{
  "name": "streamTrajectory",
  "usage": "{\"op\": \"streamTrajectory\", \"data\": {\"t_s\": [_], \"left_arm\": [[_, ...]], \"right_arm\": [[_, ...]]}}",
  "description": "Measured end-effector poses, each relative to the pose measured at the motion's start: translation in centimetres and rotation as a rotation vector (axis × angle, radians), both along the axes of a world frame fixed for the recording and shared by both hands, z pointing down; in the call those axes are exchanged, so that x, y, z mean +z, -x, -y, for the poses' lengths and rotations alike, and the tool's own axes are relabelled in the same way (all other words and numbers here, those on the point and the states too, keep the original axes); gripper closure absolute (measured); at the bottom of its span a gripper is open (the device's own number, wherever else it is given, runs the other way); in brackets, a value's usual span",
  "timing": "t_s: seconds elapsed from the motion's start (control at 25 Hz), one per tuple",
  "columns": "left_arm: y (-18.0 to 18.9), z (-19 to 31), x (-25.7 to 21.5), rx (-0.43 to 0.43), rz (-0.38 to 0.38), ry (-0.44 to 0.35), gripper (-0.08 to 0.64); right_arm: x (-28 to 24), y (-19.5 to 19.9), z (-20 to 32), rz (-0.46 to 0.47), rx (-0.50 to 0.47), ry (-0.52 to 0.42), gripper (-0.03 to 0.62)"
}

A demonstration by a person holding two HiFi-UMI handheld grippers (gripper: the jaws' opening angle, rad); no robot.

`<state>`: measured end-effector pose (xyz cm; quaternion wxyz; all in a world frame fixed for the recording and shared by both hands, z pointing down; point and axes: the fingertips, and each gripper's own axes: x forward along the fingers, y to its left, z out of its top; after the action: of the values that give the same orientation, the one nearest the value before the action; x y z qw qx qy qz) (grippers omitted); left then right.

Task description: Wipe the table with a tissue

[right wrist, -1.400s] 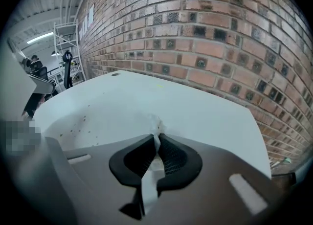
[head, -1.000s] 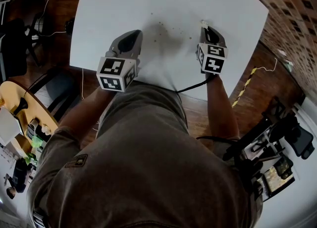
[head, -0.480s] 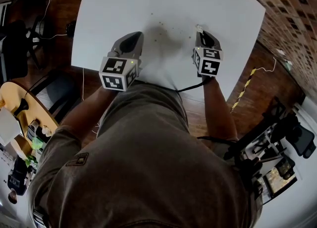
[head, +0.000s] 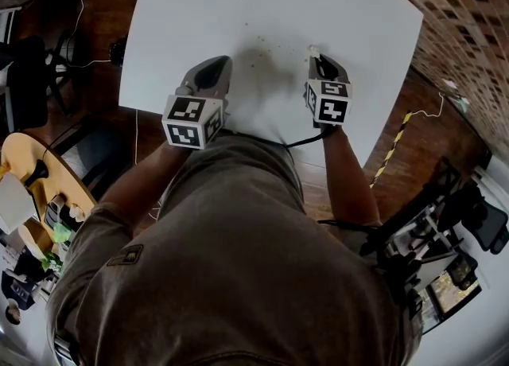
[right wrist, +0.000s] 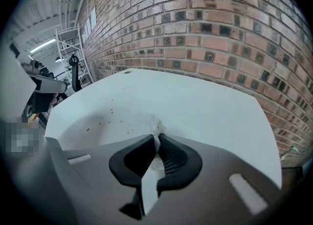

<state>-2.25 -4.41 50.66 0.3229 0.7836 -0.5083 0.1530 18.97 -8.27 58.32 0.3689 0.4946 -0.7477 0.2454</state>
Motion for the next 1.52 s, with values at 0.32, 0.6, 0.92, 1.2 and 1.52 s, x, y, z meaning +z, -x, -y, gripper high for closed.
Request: {"op": "streamTrajectory", "data": {"t_s": [0.32, 0.6, 0.92, 1.2, 1.52], "left_arm": [[0.1, -0.5, -0.4, 0.010, 0.003, -0.005, 0.558], [0.3, -1.0, -0.4, 0.022, 0.009, -0.004, 0.558], [-0.1, -1.1, -0.7, 0.040, 0.017, -0.005, 0.558], [-0.6, -0.6, -0.6, 0.046, 0.017, -0.004, 0.558], [-0.3, 0.1, -0.6, 0.044, 0.017, 0.002, 0.558]], "right_arm": [[0.1, 1.1, -1.1, 0.012, -0.014, 0.012, 0.555], [0.2, 2.2, -2.0, 0.026, -0.024, 0.015, 0.555], [0.0, 2.1, -2.0, 0.036, -0.021, 0.008, 0.555], [-0.3, -1.1, -0.6, 0.016, 0.059, -0.011, 0.555], [-0.3, -3.5, 0.9, 0.000, 0.130, -0.017, 0.555]]}}
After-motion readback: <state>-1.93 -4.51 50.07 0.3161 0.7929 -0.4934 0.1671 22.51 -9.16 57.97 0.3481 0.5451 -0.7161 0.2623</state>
